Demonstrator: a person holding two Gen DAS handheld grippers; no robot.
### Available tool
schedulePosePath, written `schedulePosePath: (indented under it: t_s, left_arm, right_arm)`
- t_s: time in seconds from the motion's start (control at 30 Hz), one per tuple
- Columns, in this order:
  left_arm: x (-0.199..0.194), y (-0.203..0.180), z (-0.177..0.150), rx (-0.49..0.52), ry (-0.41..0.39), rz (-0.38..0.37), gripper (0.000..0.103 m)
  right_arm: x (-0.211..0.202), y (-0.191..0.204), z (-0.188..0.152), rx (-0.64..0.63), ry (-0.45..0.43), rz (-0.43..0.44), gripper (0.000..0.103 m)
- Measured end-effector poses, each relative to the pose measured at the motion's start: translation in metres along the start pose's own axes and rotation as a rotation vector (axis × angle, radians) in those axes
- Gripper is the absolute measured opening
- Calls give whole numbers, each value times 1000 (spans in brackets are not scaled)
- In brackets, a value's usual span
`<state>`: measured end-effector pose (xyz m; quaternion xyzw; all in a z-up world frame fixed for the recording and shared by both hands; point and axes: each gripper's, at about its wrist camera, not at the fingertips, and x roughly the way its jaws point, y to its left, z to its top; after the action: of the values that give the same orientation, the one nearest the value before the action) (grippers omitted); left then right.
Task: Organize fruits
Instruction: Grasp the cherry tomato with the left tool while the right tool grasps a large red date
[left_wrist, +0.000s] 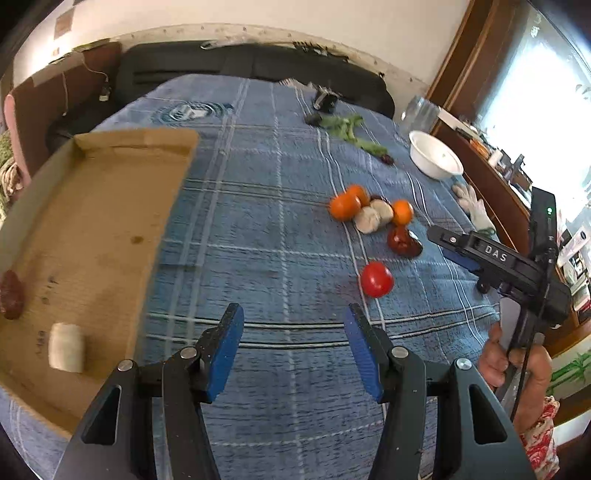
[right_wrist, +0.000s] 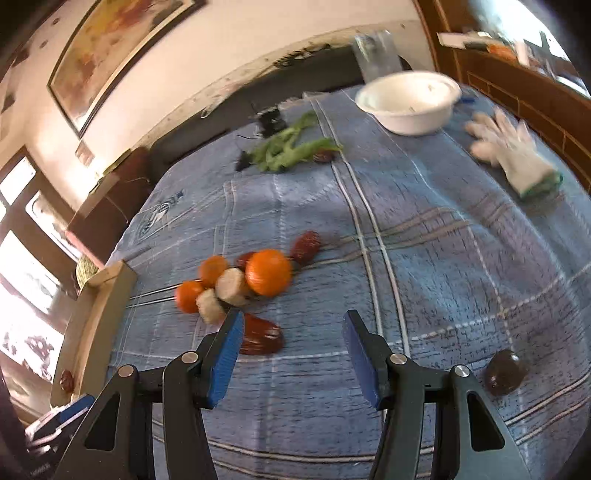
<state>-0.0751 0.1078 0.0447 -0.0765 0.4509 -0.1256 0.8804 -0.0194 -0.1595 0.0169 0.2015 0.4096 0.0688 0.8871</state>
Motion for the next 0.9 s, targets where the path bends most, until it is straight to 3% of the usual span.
schedulePosePath:
  t_s: [0.17, 0.47, 0.67, 0.77, 0.8, 0.9]
  left_arm:
    - [17, -21, 4, 61, 5, -5, 55]
    - [51, -56, 8, 152, 32, -34, 55]
    - [70, -70, 16, 181, 33, -39, 55]
    - [77, -78, 16, 206, 17, -12, 42]
    - [78, -79, 15, 215, 15, -2, 29]
    - [76, -74, 16, 191, 17, -22, 28]
  right_arm:
    - [10, 10, -2, -45, 16, 37, 57]
    - [35, 39, -4, -171, 58, 3, 52]
    - [31, 34, -6, -152, 44, 9, 52]
    - [29, 30, -5, -134, 38, 15, 52]
    - [29, 29, -5, -130, 38, 17, 52]
    - [28, 29, -6, -128, 39, 17, 52]
